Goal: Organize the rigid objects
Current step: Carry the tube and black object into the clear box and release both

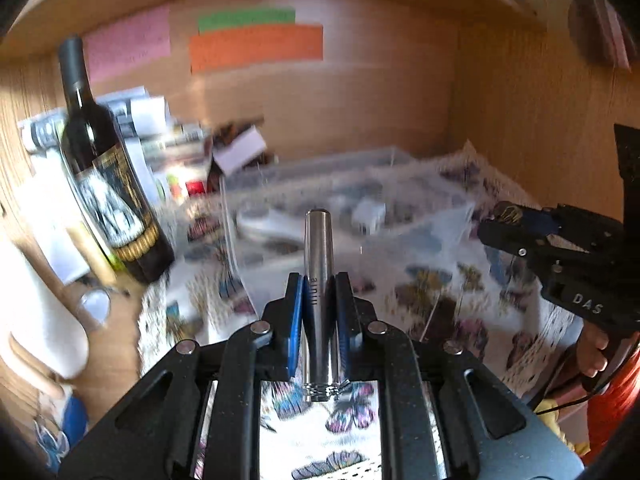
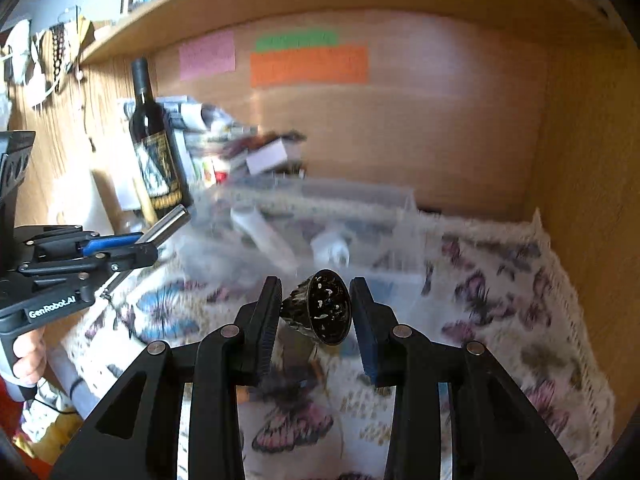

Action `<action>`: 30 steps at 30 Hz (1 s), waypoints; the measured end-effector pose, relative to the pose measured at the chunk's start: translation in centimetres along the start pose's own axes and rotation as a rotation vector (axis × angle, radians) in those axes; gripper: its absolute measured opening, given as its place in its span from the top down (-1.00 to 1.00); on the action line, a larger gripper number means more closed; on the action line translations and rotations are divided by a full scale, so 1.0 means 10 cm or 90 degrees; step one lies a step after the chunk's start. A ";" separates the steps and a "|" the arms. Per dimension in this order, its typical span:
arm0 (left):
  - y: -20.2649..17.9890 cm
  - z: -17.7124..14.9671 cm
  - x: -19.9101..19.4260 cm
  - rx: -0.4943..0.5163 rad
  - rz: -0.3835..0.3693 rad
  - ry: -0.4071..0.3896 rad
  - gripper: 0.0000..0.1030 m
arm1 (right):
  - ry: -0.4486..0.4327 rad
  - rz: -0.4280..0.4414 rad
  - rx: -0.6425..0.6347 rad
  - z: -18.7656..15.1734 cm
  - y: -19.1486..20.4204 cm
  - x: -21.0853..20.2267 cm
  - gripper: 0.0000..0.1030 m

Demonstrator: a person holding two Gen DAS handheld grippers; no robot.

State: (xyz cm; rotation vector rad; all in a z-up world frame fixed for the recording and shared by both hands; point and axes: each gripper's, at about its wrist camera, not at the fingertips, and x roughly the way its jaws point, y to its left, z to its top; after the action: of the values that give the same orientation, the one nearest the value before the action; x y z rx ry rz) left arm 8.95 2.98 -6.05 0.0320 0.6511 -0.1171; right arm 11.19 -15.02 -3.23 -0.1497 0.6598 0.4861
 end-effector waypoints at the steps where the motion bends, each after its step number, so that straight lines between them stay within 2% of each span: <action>1: 0.01 0.05 -0.02 0.001 0.002 -0.007 0.71 | -0.010 -0.003 -0.002 0.05 -0.01 -0.01 0.37; 8: 0.10 0.44 -0.12 -0.002 0.012 -0.056 0.71 | -0.069 -0.003 -0.007 0.39 -0.08 -0.06 0.37; 13: 0.17 0.61 0.01 -0.011 0.020 -0.057 0.71 | -0.082 -0.002 -0.005 0.54 -0.14 0.05 0.37; 30: 0.29 0.47 1.02 -0.031 0.002 0.090 0.71 | 0.067 -0.016 0.020 0.32 -0.36 1.01 0.37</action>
State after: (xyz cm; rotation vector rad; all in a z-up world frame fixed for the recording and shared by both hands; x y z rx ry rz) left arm 20.20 4.55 -8.48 -0.0055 0.7950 -0.0971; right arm 21.60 -13.34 -7.02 -0.1552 0.7676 0.4456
